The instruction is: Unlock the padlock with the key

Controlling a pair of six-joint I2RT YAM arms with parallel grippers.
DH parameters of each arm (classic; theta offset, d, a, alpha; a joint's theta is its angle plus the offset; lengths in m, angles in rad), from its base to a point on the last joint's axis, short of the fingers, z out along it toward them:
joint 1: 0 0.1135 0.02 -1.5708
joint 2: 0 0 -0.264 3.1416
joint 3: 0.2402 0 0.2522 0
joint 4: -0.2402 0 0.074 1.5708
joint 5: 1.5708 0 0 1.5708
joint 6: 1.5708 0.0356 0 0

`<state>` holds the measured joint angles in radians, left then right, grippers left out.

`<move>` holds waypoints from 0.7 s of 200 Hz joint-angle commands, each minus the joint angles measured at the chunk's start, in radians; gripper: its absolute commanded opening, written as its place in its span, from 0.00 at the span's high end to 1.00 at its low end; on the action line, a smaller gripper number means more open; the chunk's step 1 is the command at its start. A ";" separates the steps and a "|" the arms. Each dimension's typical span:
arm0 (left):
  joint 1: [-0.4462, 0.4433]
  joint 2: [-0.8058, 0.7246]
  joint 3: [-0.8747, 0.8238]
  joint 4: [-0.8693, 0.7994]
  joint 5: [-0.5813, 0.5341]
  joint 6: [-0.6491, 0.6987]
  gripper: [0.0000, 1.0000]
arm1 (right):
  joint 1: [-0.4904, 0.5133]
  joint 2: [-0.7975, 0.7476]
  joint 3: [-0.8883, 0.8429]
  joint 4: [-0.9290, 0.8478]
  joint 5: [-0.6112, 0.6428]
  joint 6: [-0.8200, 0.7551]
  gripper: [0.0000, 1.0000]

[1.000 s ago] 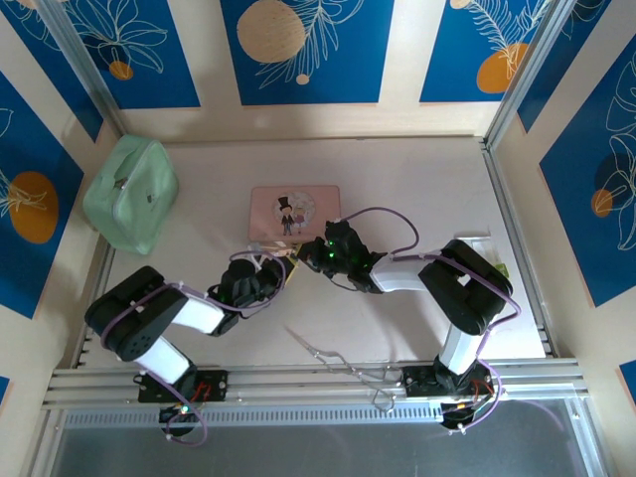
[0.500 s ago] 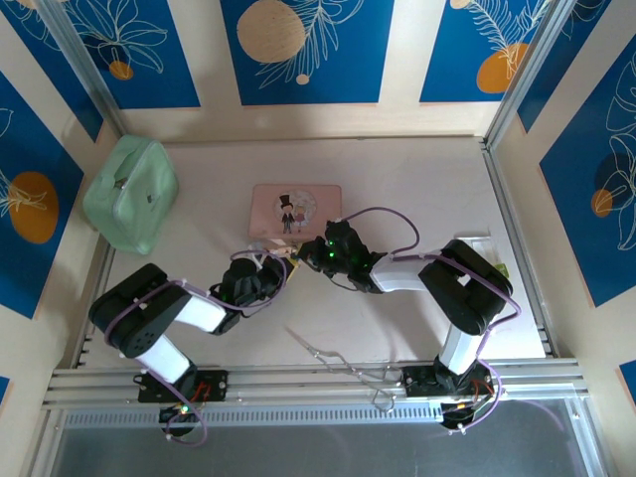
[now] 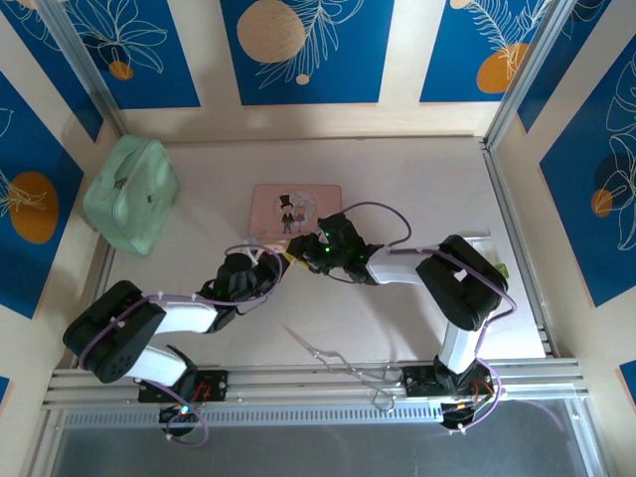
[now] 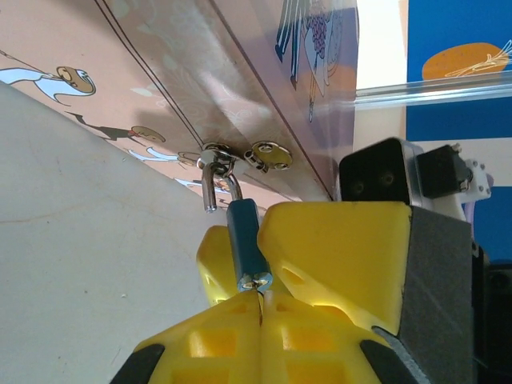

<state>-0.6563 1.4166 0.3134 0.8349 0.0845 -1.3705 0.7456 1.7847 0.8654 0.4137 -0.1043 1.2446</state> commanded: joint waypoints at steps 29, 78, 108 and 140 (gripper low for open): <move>0.006 -0.012 0.012 -0.021 0.017 0.040 1.00 | -0.017 0.073 0.010 -0.205 -0.097 0.048 0.70; 0.006 0.005 0.024 -0.029 0.021 0.060 1.00 | -0.027 0.082 -0.005 -0.192 -0.106 0.059 0.93; 0.006 0.025 0.026 -0.029 0.037 0.079 1.00 | -0.028 0.078 -0.014 -0.177 -0.111 0.071 1.00; 0.006 0.015 0.015 -0.055 0.039 0.083 0.86 | -0.028 0.073 -0.017 -0.176 -0.108 0.072 1.00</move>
<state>-0.6544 1.4288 0.3264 0.8059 0.0990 -1.3239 0.7223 1.8034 0.8948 0.3771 -0.1314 1.1885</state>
